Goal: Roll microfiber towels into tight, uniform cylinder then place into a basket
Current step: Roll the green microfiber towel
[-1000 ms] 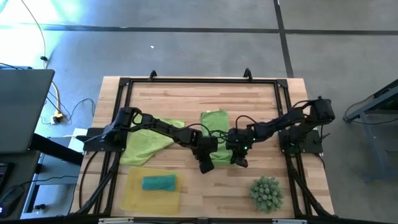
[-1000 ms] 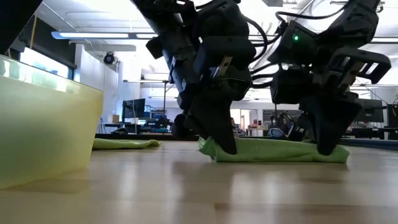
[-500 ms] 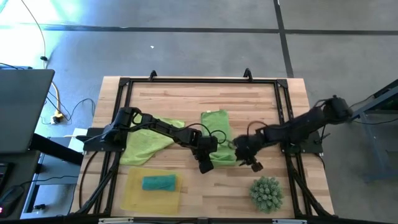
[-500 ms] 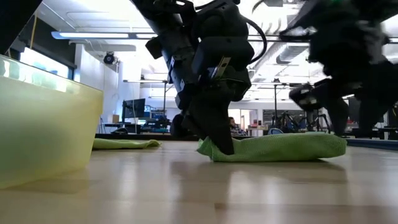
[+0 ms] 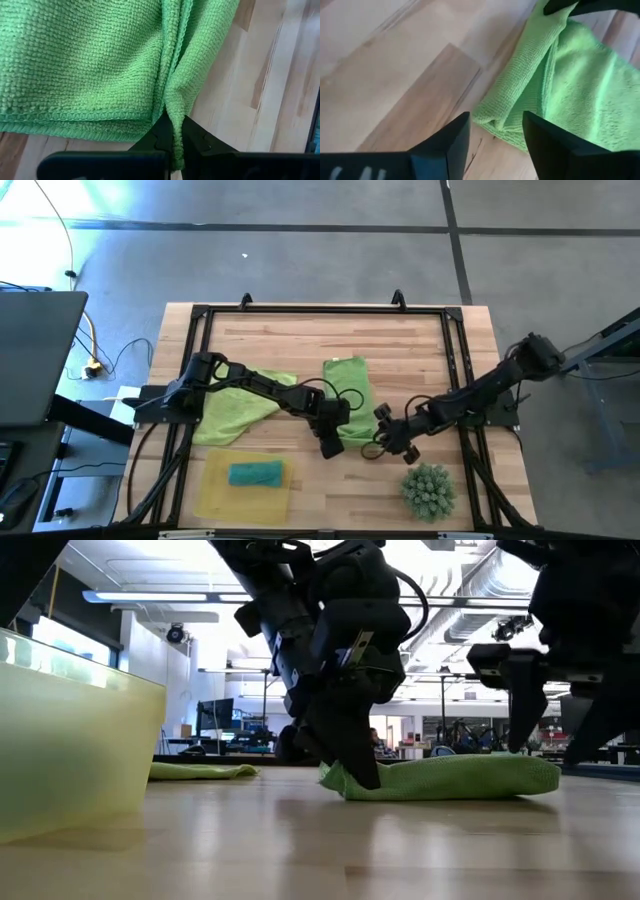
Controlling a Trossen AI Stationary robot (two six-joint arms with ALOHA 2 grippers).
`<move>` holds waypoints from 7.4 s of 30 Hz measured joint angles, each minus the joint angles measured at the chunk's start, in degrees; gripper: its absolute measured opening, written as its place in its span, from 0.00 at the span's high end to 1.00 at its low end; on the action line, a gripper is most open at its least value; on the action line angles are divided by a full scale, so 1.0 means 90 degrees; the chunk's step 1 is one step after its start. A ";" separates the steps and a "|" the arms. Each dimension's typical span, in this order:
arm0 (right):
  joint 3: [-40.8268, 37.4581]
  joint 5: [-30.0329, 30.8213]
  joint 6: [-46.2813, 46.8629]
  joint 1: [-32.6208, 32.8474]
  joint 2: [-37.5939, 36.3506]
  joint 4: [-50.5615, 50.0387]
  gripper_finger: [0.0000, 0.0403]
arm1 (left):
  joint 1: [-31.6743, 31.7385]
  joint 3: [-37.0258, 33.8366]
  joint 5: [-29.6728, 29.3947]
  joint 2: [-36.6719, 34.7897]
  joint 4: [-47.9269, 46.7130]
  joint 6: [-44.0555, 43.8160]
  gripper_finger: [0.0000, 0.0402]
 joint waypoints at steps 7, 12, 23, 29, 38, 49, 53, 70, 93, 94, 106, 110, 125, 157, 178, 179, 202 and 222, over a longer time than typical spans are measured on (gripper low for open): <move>0.0002 0.0010 -0.0433 -0.0014 0.0704 0.0347 0.54 | 0.0000 0.0000 -0.0012 0.0010 0.0055 -0.0138 1.00; 0.0024 0.0153 -0.0417 -0.0013 0.0999 0.0659 0.55 | -0.0002 0.0000 -0.0014 0.0010 0.0056 -0.0162 1.00; 0.0024 -0.0507 0.0843 -0.0230 0.1017 0.0564 0.84 | -0.0003 0.0002 -0.0014 0.0010 0.0072 -0.0303 1.00; 0.0018 -0.1827 0.1935 -0.0691 0.1035 0.0816 0.97 | -0.0057 0.0005 0.0053 0.0011 0.0074 -0.0477 1.00; 0.0012 -0.3810 0.3373 -0.1343 0.1036 0.0997 0.99 | -0.0222 -0.0002 0.0720 -0.0093 0.0124 -0.0779 1.00; 0.0019 -0.3351 0.4151 -0.1594 0.1012 0.0072 0.99 | -0.0233 -0.0010 0.0371 -0.0160 0.0257 -0.0245 0.87; 0.0019 -0.3315 0.4154 -0.1596 0.1012 0.0077 0.99 | -0.0233 -0.0015 0.0134 -0.0260 -0.0039 0.0363 0.83; 0.0012 -0.3232 0.4234 -0.1596 0.1019 0.0167 0.99 | -0.1250 0.0000 -0.2106 -0.0802 0.0642 0.2835 0.69; 0.0000 -0.2845 0.4853 -0.1599 0.1031 0.0583 1.00 | -0.1242 0.0005 -0.2788 -0.0413 0.0550 0.2773 0.60; 0.0000 -0.2846 0.4853 -0.1599 0.1031 0.0580 1.00 | -0.1226 0.0005 -0.2899 -0.0408 0.0446 0.2759 0.60; 0.0000 -0.2836 0.4852 -0.1600 0.1031 0.0610 0.97 | -0.1154 0.0007 -0.3325 -0.0352 0.0182 0.2601 0.60; 0.0002 -0.2834 0.4864 -0.1601 0.1031 0.0616 0.92 | -0.1148 0.0007 -0.3507 -0.0352 0.0181 0.2602 0.60; 0.0007 -0.2843 0.4873 -0.1601 0.1027 0.0604 0.90 | -0.1714 0.0005 -0.4122 -0.0447 0.0341 0.3449 0.60; 0.0270 -0.2832 0.3729 -0.1601 0.0310 -0.0591 0.70 | -0.1115 0.0019 -0.2936 0.0044 0.0264 0.2541 0.60; 0.0134 -0.0323 0.0576 0.0031 -0.0117 0.0058 0.69 | -0.0574 0.0017 -0.1919 0.0051 0.0234 0.0837 0.60; 0.0134 -0.0341 0.0576 0.0031 -0.0064 0.0135 0.68 | -0.0573 0.0017 -0.1903 0.0051 0.0233 0.0836 0.60; 0.0131 0.0388 0.1362 -0.0059 0.0560 0.0181 0.63 | -0.0493 0.0007 -0.1783 0.0051 0.0236 0.0261 0.60; 0.0163 0.0491 0.2300 -0.0253 0.1070 -0.0114 0.66 | -0.0625 -0.0018 -0.1826 -0.0516 0.0319 0.0378 0.60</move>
